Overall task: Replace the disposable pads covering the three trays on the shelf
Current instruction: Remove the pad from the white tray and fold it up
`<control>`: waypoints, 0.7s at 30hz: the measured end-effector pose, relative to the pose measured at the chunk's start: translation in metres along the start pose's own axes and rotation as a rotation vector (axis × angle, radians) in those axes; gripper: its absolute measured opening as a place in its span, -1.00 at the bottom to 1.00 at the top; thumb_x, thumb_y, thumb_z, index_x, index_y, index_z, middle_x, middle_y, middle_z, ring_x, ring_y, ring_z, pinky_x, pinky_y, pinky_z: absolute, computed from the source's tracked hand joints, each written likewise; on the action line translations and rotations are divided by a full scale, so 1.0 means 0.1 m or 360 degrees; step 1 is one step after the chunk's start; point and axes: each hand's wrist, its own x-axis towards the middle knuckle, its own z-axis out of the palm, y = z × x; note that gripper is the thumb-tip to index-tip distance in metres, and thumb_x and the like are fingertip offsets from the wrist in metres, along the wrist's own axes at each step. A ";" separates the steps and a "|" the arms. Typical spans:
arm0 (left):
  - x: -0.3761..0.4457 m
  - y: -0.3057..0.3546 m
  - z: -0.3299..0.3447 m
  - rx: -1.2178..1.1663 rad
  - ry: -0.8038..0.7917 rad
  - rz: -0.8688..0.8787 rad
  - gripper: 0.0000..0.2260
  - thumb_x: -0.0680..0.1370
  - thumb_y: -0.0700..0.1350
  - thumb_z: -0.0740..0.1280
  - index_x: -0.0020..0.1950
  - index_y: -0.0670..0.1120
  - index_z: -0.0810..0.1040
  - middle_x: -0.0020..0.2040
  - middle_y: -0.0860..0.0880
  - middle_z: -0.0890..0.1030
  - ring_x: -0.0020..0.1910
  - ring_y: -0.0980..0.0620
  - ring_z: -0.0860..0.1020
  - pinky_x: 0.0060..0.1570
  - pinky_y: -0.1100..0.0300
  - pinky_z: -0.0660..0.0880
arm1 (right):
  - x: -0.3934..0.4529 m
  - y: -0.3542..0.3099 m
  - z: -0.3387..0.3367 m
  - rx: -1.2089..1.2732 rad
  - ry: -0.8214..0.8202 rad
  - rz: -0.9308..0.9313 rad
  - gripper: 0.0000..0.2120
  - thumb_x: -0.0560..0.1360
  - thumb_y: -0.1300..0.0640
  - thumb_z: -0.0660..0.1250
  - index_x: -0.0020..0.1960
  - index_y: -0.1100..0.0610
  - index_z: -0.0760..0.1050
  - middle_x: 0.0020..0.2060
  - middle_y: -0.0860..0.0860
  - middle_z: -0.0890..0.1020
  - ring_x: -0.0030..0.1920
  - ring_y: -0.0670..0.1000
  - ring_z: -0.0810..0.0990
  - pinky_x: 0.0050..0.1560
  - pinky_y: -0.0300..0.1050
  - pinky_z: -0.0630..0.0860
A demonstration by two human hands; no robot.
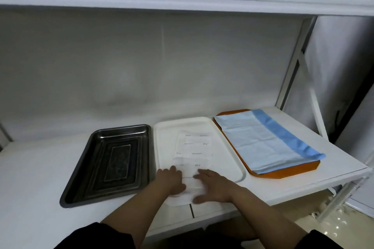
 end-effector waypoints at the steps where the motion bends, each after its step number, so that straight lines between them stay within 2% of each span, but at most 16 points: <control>1: -0.02 0.00 -0.01 -0.0045 -0.0015 0.0001 -0.47 0.59 0.14 0.11 0.50 -0.07 0.21 0.44 -0.15 0.26 0.33 -0.18 0.37 0.30 -0.02 0.27 | -0.02 0.00 0.00 -0.0048 -0.0036 -0.0032 -0.14 0.40 -0.21 0.41 0.54 -0.05 0.06 0.55 -0.08 -0.02 0.53 -0.03 -0.05 0.51 -0.03 0.01; 4: -0.10 0.01 -0.03 -0.0191 -0.0040 -0.0002 -0.46 0.58 0.14 0.14 0.51 -0.03 0.20 0.45 -0.14 0.26 0.36 -0.17 0.36 0.34 -0.02 0.28 | -0.06 0.01 0.06 -0.0119 -0.0029 -0.0058 -0.15 0.41 0.03 0.45 0.55 0.01 0.05 0.54 0.00 0.02 0.53 0.01 0.00 0.51 -0.07 0.04; 9: -0.22 0.03 -0.05 -0.0279 -0.0078 0.0014 -0.47 0.57 0.16 0.17 0.51 0.04 0.19 0.47 -0.12 0.23 0.39 -0.17 0.33 0.39 -0.04 0.23 | -0.12 0.04 0.07 -0.0079 0.0137 -0.0065 -0.42 0.46 0.20 0.37 0.44 0.06 0.29 0.43 0.03 0.28 0.39 0.01 0.30 0.36 -0.20 0.26; 13: -0.28 0.02 -0.09 -0.0355 -0.0155 0.0046 -0.45 0.58 0.23 0.12 0.50 0.02 0.22 0.48 -0.09 0.22 0.42 -0.12 0.31 0.40 -0.02 0.22 | -0.18 0.06 0.00 -0.0021 0.0198 -0.0048 -0.49 0.48 0.20 0.33 0.41 0.02 0.36 0.38 -0.02 0.37 0.36 -0.02 0.35 0.33 -0.23 0.27; 16: -0.31 0.00 -0.12 -0.0360 -0.0185 0.0078 -0.34 0.50 0.37 0.15 0.49 0.05 0.25 0.49 -0.08 0.23 0.44 -0.10 0.26 0.40 -0.03 0.20 | -0.20 0.07 -0.05 -0.0026 0.0386 -0.0007 -0.63 0.52 0.14 0.29 0.32 0.01 0.47 0.31 -0.05 0.47 0.32 -0.03 0.42 0.28 -0.23 0.31; 19: -0.33 -0.01 -0.14 -0.0321 -0.0107 0.0182 -0.22 0.42 0.40 0.26 0.53 0.06 0.17 0.51 -0.05 0.20 0.47 -0.08 0.22 0.42 -0.02 0.19 | -0.23 0.04 -0.13 0.0126 0.0693 0.0013 -0.77 0.57 0.07 0.25 0.18 0.07 0.55 0.14 -0.03 0.60 0.15 -0.01 0.55 0.04 -0.25 0.39; 21: -0.34 -0.02 -0.18 -0.0404 -0.0006 0.0232 -0.25 0.47 0.26 0.31 0.54 0.00 0.12 0.52 -0.03 0.19 0.47 -0.04 0.21 0.42 0.02 0.20 | -0.23 0.03 -0.18 0.0420 0.0808 -0.0009 -0.84 0.57 0.06 0.26 0.07 0.08 0.56 -0.01 -0.03 0.65 0.02 0.00 0.59 -0.13 -0.28 0.38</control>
